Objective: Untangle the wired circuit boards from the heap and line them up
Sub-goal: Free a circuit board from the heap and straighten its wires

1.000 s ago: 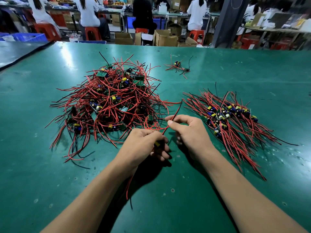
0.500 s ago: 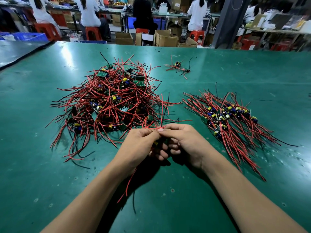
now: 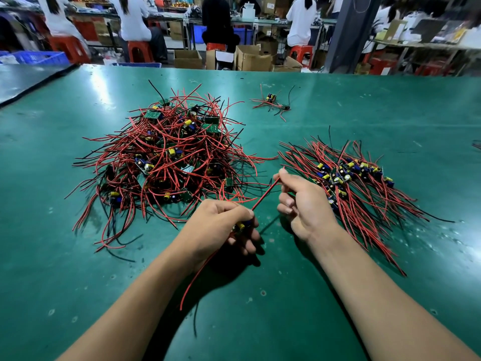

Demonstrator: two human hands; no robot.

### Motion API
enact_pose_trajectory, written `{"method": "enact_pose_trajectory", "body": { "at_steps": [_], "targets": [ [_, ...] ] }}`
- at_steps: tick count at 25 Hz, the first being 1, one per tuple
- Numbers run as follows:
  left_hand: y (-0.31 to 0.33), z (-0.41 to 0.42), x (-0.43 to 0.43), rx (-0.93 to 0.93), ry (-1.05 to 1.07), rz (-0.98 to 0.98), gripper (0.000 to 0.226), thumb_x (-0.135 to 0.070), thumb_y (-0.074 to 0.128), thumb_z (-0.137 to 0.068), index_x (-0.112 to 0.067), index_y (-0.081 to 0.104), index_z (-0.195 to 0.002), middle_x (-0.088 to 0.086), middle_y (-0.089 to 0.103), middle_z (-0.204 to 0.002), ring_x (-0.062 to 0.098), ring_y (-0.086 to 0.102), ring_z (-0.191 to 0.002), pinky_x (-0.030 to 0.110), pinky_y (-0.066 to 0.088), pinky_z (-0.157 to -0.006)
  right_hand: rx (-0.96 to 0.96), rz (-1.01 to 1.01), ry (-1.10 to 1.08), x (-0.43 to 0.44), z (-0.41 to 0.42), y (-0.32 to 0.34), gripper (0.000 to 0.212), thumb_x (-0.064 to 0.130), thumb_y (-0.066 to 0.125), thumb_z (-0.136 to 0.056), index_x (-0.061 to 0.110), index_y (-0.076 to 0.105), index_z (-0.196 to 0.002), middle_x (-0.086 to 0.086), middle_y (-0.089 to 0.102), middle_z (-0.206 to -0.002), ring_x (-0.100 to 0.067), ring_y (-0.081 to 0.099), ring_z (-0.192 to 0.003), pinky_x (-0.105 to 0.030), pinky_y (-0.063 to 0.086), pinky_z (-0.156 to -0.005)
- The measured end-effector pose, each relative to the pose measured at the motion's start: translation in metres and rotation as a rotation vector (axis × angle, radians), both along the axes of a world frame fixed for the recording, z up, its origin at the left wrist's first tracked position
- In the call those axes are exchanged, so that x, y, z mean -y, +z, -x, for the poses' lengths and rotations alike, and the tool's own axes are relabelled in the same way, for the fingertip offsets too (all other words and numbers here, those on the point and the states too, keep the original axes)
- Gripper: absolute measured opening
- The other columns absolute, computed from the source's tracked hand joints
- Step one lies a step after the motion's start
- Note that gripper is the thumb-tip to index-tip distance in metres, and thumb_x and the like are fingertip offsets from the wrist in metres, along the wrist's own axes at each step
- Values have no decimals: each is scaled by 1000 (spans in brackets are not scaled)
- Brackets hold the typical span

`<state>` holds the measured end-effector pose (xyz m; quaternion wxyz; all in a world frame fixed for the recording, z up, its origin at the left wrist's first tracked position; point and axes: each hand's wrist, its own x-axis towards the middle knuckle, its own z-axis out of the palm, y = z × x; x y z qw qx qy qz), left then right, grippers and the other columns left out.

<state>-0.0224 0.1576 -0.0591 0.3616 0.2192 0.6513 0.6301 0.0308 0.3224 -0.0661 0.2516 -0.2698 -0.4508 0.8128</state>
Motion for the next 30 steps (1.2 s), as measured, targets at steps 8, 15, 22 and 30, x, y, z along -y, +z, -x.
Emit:
{"method": "enact_pose_trajectory", "body": {
  "at_steps": [8,15,22,30],
  "targets": [
    [-4,0,0,33,7,-56,20,-11,57,-95,2,69,-85,18,71,-73,23,62,-49,24,52,-45,-116,339,175,-7,-6,8,29,29,57,-98,6,63,-82,3,43,-60,-2,30,-33,-14,25,-29],
    [-2,8,4,134,142,-353,35,-25,58,-86,-7,63,-116,9,73,-113,24,70,-86,38,59,-75,176,-720,390,12,-14,-12,7,20,71,-92,18,71,-86,7,58,-62,-7,46,-48,-24,37,-49],
    [-2,9,2,148,192,-405,37,-30,59,-87,-14,62,-121,-2,70,-122,20,71,-94,41,60,-74,52,-852,404,42,-18,-2,26,45,83,-73,28,69,-86,0,65,-66,-10,49,-51,-23,38,-50],
    [-6,11,3,75,162,-318,42,-26,70,-78,-21,65,-120,-1,71,-119,20,61,-120,46,42,-100,-132,-716,65,43,-13,0,38,53,52,-92,21,68,-77,1,62,-67,-17,48,-40,-21,35,-40]
  ]
}}
